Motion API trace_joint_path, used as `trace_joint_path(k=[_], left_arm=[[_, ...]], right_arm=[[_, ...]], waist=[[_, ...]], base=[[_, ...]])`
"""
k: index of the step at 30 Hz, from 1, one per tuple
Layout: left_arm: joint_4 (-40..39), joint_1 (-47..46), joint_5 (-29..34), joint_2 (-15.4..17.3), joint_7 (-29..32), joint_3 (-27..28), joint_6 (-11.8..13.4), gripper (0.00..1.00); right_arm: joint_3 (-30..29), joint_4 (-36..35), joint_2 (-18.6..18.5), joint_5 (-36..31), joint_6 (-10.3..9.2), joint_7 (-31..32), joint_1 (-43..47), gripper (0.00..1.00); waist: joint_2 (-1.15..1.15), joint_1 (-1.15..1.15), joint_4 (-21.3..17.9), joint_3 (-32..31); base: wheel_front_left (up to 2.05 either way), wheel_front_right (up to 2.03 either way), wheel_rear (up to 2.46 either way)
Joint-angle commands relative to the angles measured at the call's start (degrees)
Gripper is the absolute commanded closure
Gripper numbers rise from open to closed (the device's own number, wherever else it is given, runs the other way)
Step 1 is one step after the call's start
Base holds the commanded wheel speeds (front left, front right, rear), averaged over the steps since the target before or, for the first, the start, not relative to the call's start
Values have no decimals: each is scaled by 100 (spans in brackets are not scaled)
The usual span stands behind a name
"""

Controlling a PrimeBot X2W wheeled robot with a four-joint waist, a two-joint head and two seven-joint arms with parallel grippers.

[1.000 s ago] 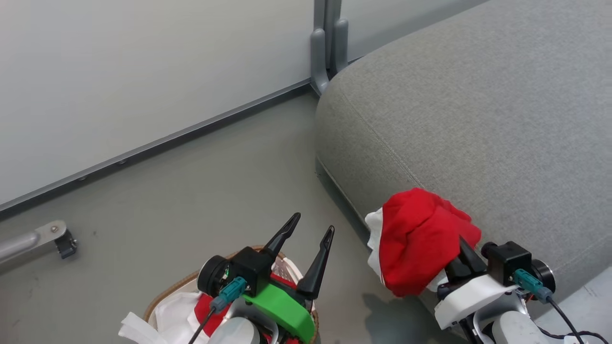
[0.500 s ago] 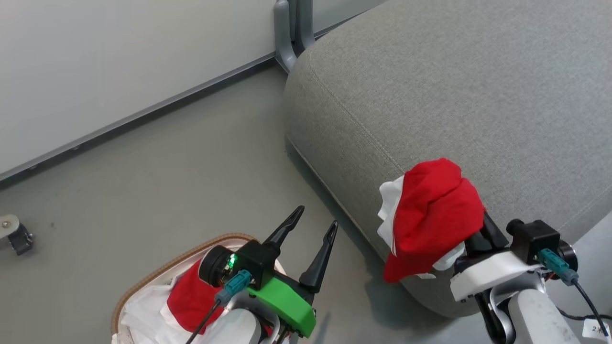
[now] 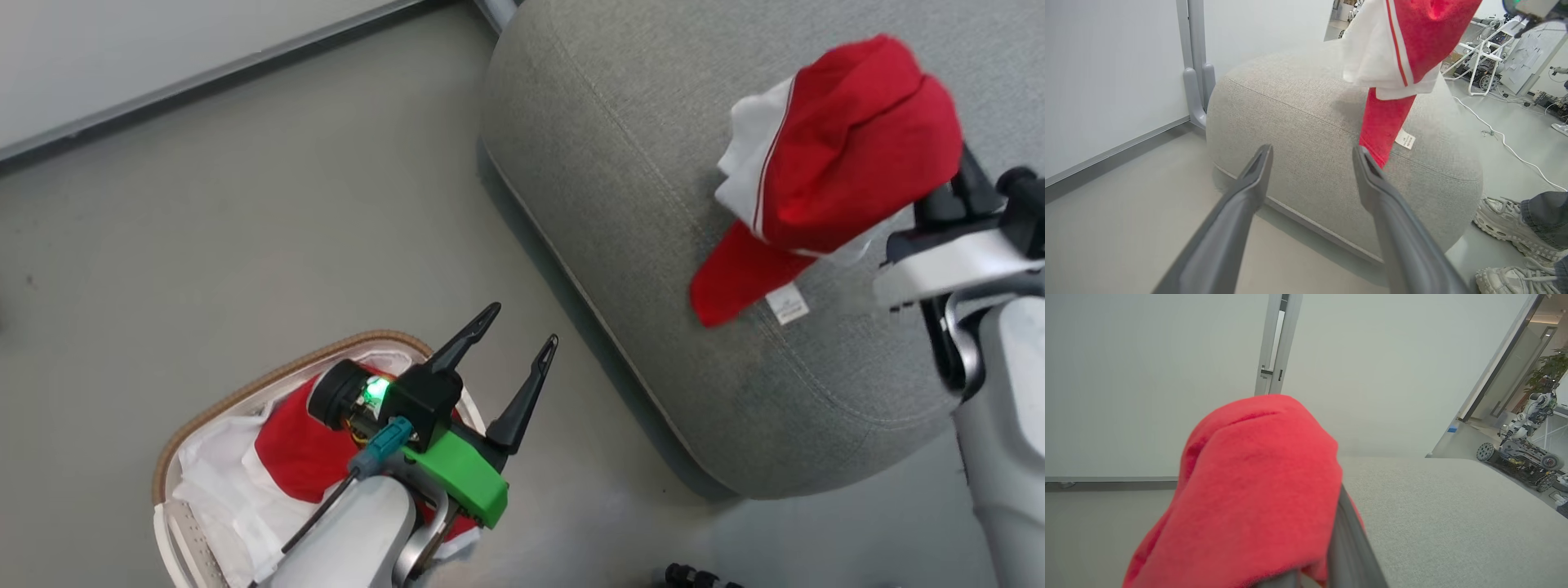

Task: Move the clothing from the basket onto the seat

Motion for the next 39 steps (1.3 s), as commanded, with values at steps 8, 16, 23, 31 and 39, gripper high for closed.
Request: trace_joint_path(k=[8,16,23,31,39], left_arm=[[-61,-582,140,335,-4,-124,-2,0],[-97,-984,177,517,-4,-320,-2,0],[-118,-1162,234,592,-5,-338,-2,0],[-121,-1090,267,514,-5,-235,-2,0],[-53,-922,214,475,-5,-156,-2,0]], right_arm=[[-285,487,-482,-126,-4,-27,-1371,100],[-990,1270,-1076,-444,-5,-27,-2582,100],[-1627,1969,-1330,-944,-5,-27,-3027,100],[-2141,2567,-904,-1233,-5,-27,-2580,100],[-2523,2800,-594,-1372,-5,-20,-1963,100]], waist=[[0,-1,526,1270],[0,-1,871,1956],[0,-1,1117,2314],[0,-1,1214,2436],[0,-1,1200,2216]], base=[[0,0,0],[0,0,0],[0,0,0],[0,0,0],[0,0,0]])
